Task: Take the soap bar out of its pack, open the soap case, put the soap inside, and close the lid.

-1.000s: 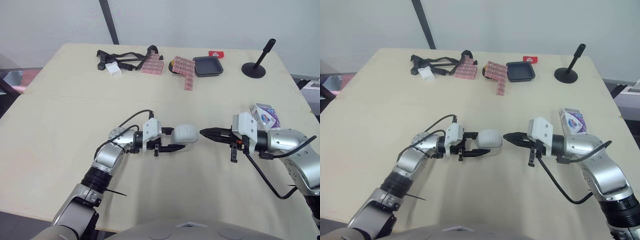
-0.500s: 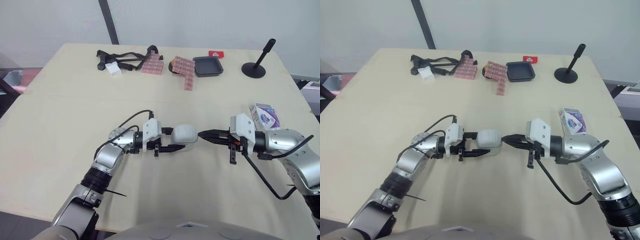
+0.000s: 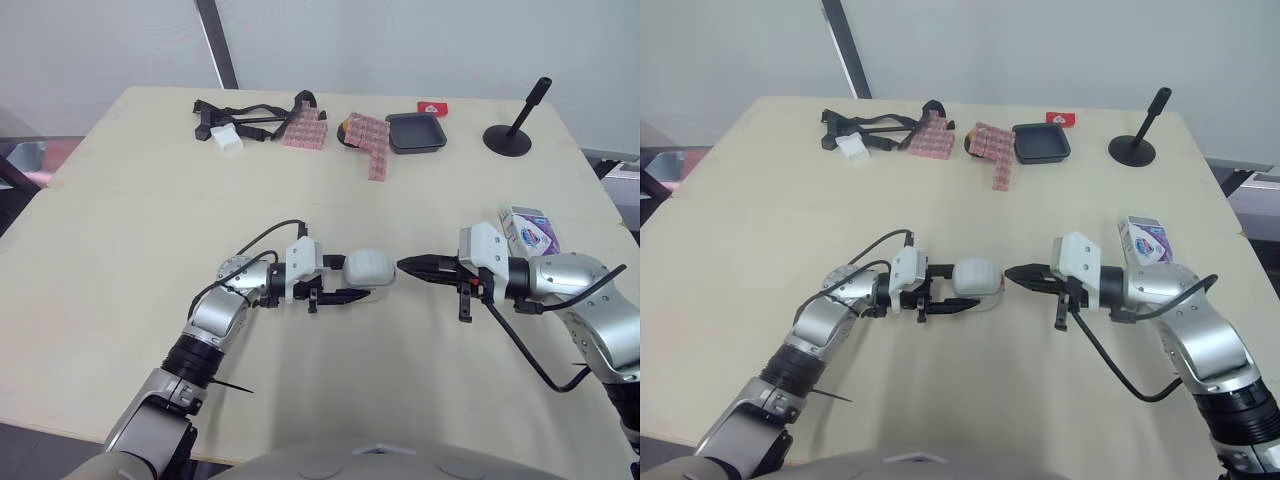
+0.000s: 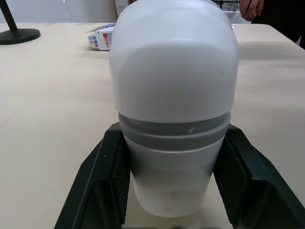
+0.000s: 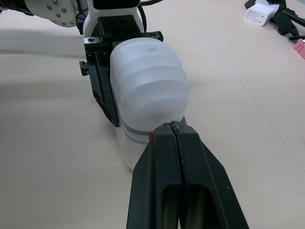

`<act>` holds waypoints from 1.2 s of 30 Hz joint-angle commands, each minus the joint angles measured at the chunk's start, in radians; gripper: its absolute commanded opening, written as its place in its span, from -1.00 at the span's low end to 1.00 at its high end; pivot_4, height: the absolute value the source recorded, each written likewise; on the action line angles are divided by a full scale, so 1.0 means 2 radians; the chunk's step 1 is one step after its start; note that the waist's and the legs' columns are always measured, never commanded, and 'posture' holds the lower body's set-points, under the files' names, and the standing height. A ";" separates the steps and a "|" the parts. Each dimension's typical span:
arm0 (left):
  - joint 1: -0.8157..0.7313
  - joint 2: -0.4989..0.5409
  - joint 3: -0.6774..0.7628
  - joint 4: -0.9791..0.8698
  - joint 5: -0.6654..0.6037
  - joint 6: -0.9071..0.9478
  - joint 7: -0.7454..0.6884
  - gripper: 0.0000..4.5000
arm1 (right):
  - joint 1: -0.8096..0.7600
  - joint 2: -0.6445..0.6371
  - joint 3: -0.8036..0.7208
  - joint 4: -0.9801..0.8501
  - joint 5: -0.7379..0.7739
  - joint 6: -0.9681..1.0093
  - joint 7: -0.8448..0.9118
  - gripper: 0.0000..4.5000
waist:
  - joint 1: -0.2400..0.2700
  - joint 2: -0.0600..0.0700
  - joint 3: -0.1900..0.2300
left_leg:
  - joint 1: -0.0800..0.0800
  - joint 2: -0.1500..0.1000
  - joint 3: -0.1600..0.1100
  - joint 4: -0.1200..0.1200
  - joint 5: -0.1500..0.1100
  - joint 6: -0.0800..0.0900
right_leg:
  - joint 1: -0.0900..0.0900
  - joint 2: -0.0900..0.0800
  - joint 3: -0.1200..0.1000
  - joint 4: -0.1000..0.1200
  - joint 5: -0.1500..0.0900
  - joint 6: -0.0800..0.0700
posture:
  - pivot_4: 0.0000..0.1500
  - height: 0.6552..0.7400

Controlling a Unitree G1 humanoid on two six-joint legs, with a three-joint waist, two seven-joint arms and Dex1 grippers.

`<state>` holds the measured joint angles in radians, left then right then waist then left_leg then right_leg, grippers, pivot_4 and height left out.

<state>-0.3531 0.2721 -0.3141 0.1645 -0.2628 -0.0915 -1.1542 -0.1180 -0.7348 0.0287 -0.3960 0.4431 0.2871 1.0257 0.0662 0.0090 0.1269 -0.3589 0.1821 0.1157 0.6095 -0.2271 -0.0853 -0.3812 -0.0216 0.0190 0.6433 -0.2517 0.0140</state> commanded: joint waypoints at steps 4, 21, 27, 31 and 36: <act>-0.003 0.003 0.004 -0.008 0.001 -0.003 0.002 -0.15 | -0.029 0.004 -0.036 -0.003 0.027 0.004 -0.010 -0.99 | 0.000 0.000 0.000 | 0.000 0.000 0.000 0.000 0.000 0.000 | 0.000 0.000 0.000 0.000 0.000 0.000 | 1.00 0.94; -0.005 0.001 0.004 -0.008 0.002 -0.003 0.004 -0.15 | -0.085 0.015 0.021 -0.058 0.028 0.067 -0.033 -0.99 | 0.001 0.000 0.000 | 0.000 0.000 0.000 0.000 0.000 0.000 | 0.000 0.000 0.000 0.000 0.000 0.000 | 1.00 0.94; -0.003 0.001 0.004 -0.009 0.002 -0.003 0.006 -0.15 | -0.087 0.018 0.032 -0.052 0.019 0.063 -0.026 -0.99 | 0.001 0.000 0.000 | 0.000 0.000 0.000 0.000 0.000 0.000 | 0.000 0.000 0.000 0.000 0.000 0.000 | 1.00 0.94; -0.002 0.001 0.004 -0.010 0.003 -0.004 0.007 -0.15 | -0.086 0.021 0.039 -0.051 0.018 0.060 -0.022 -0.99 | 0.001 0.000 0.000 | 0.000 0.000 0.000 0.000 0.000 0.000 | 0.000 0.000 0.000 0.000 0.000 0.000 | 1.00 0.94; -0.002 0.002 0.004 -0.010 0.003 -0.004 0.007 -0.15 | -0.078 0.018 0.044 -0.046 0.008 0.050 -0.014 -0.99 | 0.001 0.000 0.000 | 0.000 0.000 0.000 0.000 0.000 0.000 | 0.000 0.000 0.000 0.000 0.000 0.000 | 1.00 0.94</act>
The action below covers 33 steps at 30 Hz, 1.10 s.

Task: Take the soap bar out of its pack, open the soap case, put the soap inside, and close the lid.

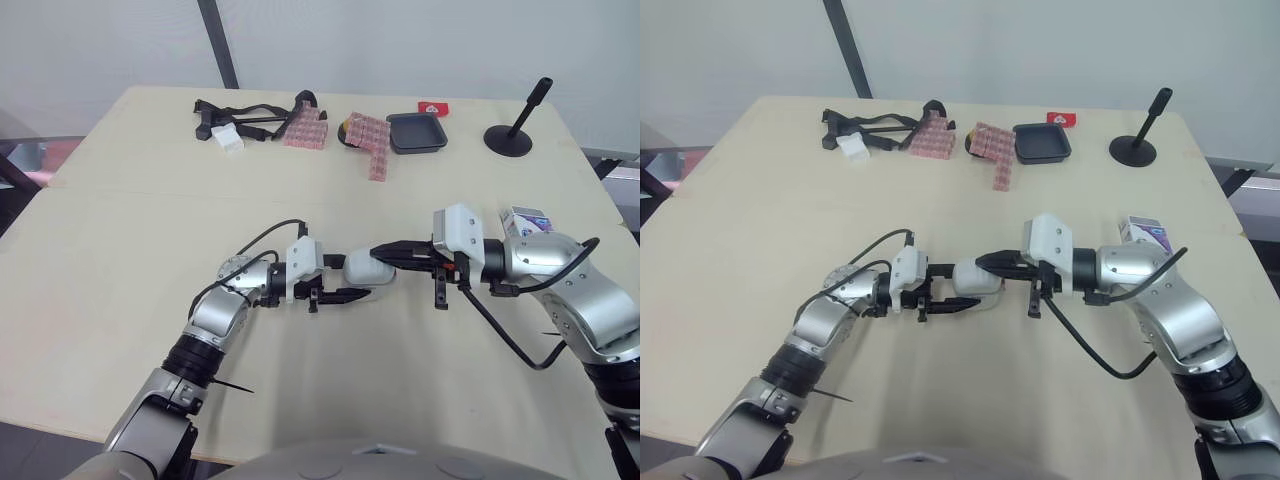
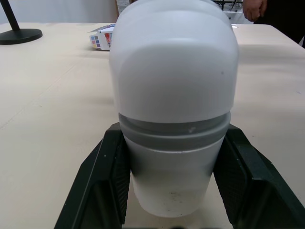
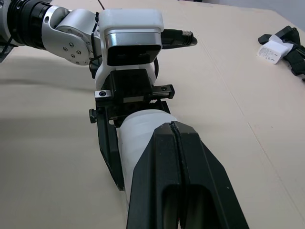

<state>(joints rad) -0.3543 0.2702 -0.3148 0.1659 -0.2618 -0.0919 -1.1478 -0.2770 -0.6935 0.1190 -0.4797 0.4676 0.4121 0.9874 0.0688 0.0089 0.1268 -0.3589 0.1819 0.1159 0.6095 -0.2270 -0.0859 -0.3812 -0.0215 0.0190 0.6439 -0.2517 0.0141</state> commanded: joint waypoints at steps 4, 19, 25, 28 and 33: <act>-0.001 0.003 0.004 -0.011 0.003 -0.004 0.004 -0.15 | 0.003 -0.003 0.001 -0.001 -0.011 -0.018 0.009 -0.99 | 0.000 0.000 0.000 | 0.000 0.000 0.000 0.000 0.000 0.000 | 0.000 0.000 0.000 0.000 0.000 0.000 | 1.00 0.94; 0.001 0.003 0.003 -0.013 0.003 -0.005 0.006 -0.15 | 0.000 -0.010 0.031 0.011 -0.047 -0.019 0.007 -0.99 | -0.001 0.000 0.000 | 0.000 0.000 0.000 0.000 0.000 0.000 | 0.000 0.000 0.000 0.001 0.000 0.000 | 1.00 0.94; 0.002 0.003 0.003 -0.016 0.003 -0.004 0.006 -0.15 | 0.008 -0.017 0.045 0.012 -0.058 -0.013 0.005 -0.99 | -0.001 -0.001 -0.001 | 0.001 0.000 0.000 0.000 0.000 0.000 | 0.000 0.000 0.000 0.001 0.000 0.000 | 1.00 0.94; 0.003 0.003 0.003 -0.018 0.004 -0.004 0.007 -0.15 | 0.009 -0.014 0.047 0.013 -0.059 -0.011 0.001 -0.99 | -0.002 -0.001 -0.002 | 0.001 0.000 0.000 0.000 0.000 0.000 | 0.000 0.000 0.000 0.001 0.000 0.000 | 1.00 0.94; 0.004 0.003 0.004 -0.019 0.005 -0.003 0.007 -0.15 | 0.014 -0.017 0.050 0.017 -0.061 -0.006 0.000 -0.99 | -0.002 -0.002 -0.002 | 0.002 0.000 0.000 0.000 0.000 0.000 | 0.001 0.000 0.000 0.002 0.000 0.000 | 1.00 0.94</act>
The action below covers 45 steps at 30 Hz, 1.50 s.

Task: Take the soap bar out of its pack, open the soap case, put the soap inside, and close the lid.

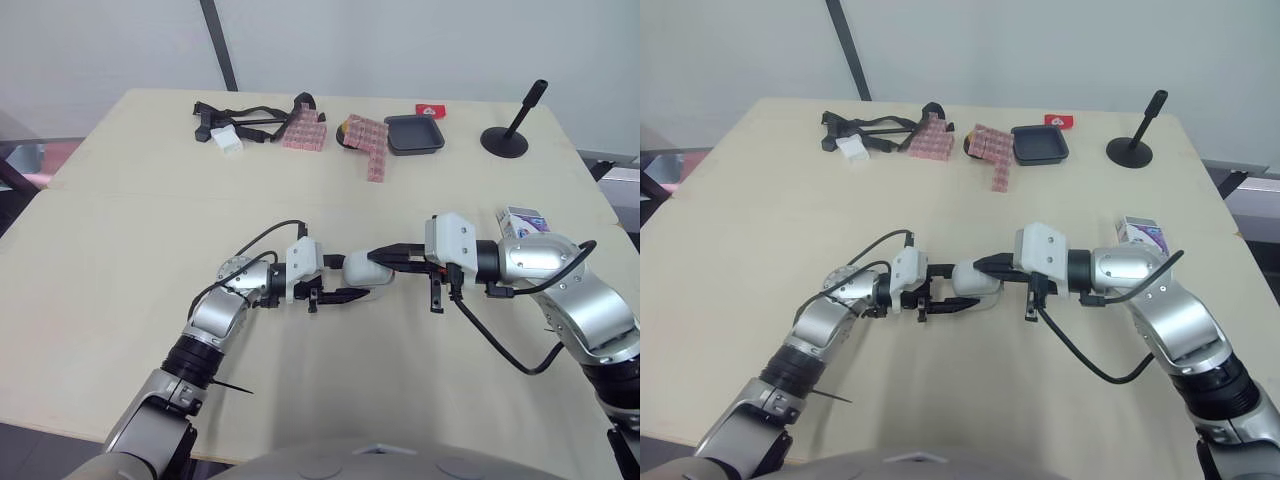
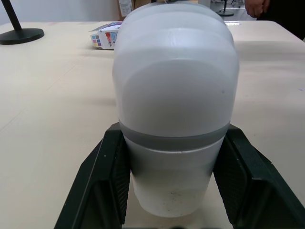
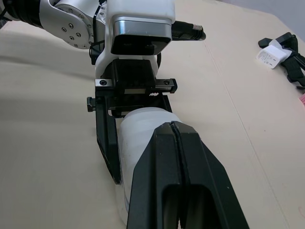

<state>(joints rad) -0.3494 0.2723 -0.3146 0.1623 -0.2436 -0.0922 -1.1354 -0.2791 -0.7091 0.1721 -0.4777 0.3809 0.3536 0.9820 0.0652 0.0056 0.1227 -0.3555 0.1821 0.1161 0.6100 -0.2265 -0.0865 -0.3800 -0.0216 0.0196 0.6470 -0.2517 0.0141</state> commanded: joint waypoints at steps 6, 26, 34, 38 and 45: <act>0.002 0.003 0.004 -0.016 -0.003 -0.004 0.001 -0.15 | 0.014 0.002 0.020 0.016 -0.022 0.015 -0.012 -0.99 | 0.000 0.000 0.000 | 0.000 0.000 0.000 0.000 0.000 0.000 | 0.000 0.000 0.000 0.000 0.000 0.000 | 1.00 0.94; -0.016 0.009 -0.002 0.001 0.011 -0.015 -0.011 -0.15 | 0.048 0.012 -0.086 0.056 0.043 -0.009 -0.009 0.99 | -0.001 0.000 0.000 | 0.000 0.000 0.000 -0.001 0.000 0.000 | 0.000 0.000 0.000 -0.001 0.000 0.000 | 1.00 0.94; -0.024 0.007 0.005 0.008 0.013 -0.009 0.003 -0.15 | 0.045 -0.004 -0.096 0.059 0.053 0.049 -0.023 0.99 | -0.004 0.000 0.000 | 0.000 0.000 0.000 0.000 0.000 0.000 | 0.000 0.000 0.000 -0.001 0.000 0.000 | 1.00 0.94; -0.025 0.012 0.004 -0.001 0.007 0.012 0.002 -0.15 | 0.056 0.009 -0.099 0.045 0.052 0.014 -0.012 0.99 | -0.004 0.000 0.000 | 0.000 0.000 0.000 -0.001 0.000 0.000 | 0.000 0.000 0.000 -0.001 0.000 0.000 | 1.00 0.94; -0.028 0.021 0.010 -0.023 -0.023 0.072 -0.011 -0.15 | 0.105 0.005 -0.102 0.035 0.056 -0.066 0.059 0.99 | -0.005 0.000 0.000 | -0.001 0.000 0.000 -0.001 0.000 0.000 | 0.000 0.000 0.000 -0.002 0.000 0.000 | 1.00 0.94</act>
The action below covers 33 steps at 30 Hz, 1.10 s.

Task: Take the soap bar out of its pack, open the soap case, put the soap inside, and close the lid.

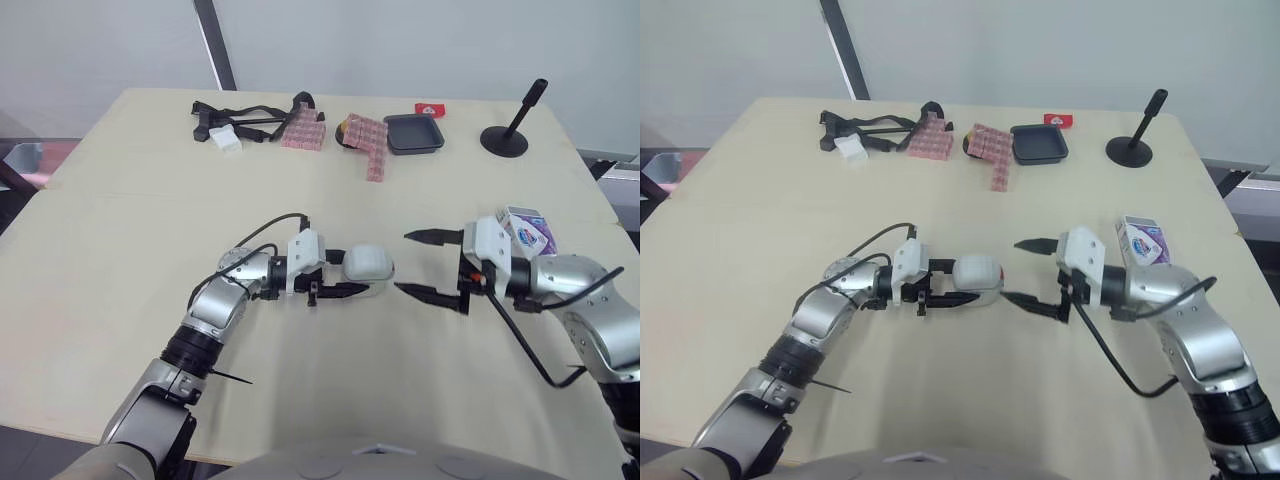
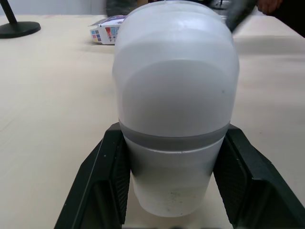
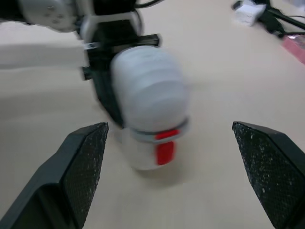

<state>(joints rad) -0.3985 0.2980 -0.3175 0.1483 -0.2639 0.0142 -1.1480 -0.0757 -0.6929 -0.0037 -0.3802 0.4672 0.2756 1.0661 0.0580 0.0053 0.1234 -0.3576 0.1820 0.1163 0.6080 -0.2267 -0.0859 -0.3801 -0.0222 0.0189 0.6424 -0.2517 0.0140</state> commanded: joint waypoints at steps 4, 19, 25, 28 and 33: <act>-0.021 0.029 0.034 -0.080 -0.118 0.251 0.005 -0.15 | 0.052 -0.017 -0.021 -0.014 0.006 -0.062 0.047 0.99 | 0.000 0.000 0.000 | -0.001 0.000 0.000 0.000 0.000 0.000 | -0.001 0.000 0.000 0.000 0.000 0.000 | 1.00 0.94; -0.088 0.024 0.132 -0.102 -0.289 0.751 0.176 -0.15 | 0.109 0.003 -0.027 -0.049 0.030 -0.057 0.012 0.99 | 0.002 0.000 0.000 | -0.003 -0.002 0.000 0.000 0.000 0.000 | -0.002 0.000 0.000 -0.001 0.000 0.000 | 1.00 0.94; -0.084 0.026 0.135 -0.081 -0.287 0.793 0.192 -0.15 | 0.115 0.018 -0.026 -0.045 0.026 -0.069 -0.005 0.99 | 0.006 0.000 0.000 | -0.004 -0.002 0.000 0.000 0.000 0.000 | -0.002 0.000 -0.001 -0.002 0.000 0.000 | 1.00 0.94; -0.085 0.027 0.129 -0.068 -0.277 0.788 0.197 -0.15 | 0.120 0.020 -0.024 -0.033 0.018 -0.082 -0.003 0.99 | 0.007 0.000 0.000 | -0.004 -0.002 0.000 0.000 0.000 0.000 | -0.002 0.000 -0.001 -0.003 0.000 0.000 | 1.00 0.94; -0.084 0.031 0.111 -0.061 -0.264 0.767 0.198 -0.15 | 0.120 0.019 -0.019 -0.028 0.013 -0.088 -0.002 0.99 | 0.007 0.000 0.000 | -0.004 -0.002 -0.001 0.000 0.000 0.000 | -0.002 0.000 -0.001 -0.003 0.000 0.000 | 1.00 0.94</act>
<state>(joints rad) -0.5614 0.3461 -0.0793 0.0237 -0.8148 1.5733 -0.7654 0.1632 -0.6541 -0.0267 -0.4281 0.4952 0.1216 1.0606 0.0726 0.0052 0.1238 -0.3657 0.1780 0.1152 0.6078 -0.2269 -0.0865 -0.3838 -0.0223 0.0162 0.6367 -0.2515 0.0144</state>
